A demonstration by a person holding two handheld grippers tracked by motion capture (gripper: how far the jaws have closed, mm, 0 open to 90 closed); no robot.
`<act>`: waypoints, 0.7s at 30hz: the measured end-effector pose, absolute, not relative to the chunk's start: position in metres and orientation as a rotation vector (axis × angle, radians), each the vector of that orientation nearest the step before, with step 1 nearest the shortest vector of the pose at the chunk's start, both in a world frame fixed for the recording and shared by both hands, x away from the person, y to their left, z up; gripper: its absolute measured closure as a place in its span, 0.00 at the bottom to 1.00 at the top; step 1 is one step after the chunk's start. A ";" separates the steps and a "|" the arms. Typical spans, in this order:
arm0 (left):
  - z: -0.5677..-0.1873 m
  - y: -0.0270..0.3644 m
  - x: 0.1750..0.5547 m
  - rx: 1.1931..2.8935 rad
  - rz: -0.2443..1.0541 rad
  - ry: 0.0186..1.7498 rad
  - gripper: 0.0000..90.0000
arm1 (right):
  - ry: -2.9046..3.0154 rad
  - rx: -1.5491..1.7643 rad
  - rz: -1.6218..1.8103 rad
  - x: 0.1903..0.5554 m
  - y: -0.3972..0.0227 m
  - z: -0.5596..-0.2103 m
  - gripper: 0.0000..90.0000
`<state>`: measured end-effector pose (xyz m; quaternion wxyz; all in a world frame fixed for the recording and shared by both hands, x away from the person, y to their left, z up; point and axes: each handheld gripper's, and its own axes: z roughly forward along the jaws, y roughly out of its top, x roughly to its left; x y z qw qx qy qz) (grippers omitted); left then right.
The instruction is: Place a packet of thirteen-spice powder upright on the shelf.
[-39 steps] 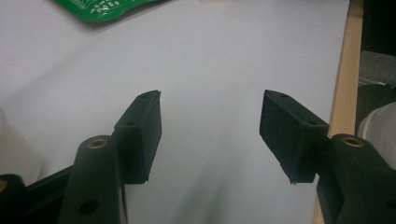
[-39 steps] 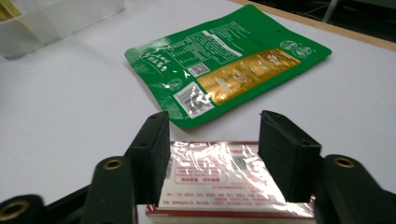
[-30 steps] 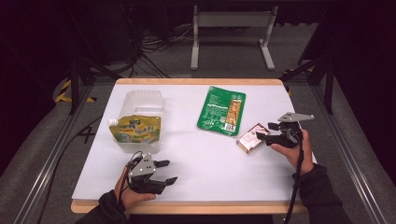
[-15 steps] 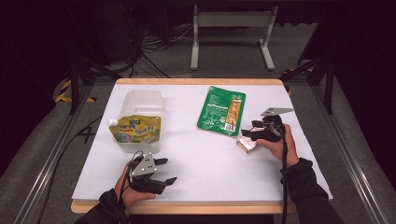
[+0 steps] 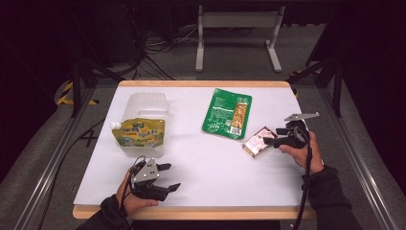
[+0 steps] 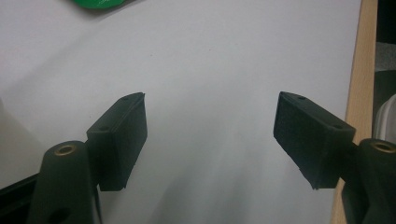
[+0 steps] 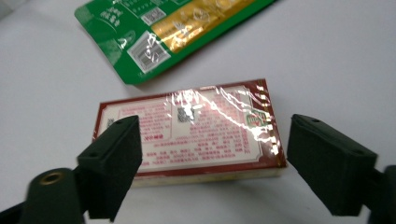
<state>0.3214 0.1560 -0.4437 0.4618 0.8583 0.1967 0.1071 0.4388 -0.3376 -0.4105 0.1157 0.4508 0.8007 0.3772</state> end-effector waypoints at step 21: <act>-0.446 0.157 0.322 2.123 0.245 0.481 0.27 | 2.407 1.227 1.163 0.441 -0.343 -0.421 0.11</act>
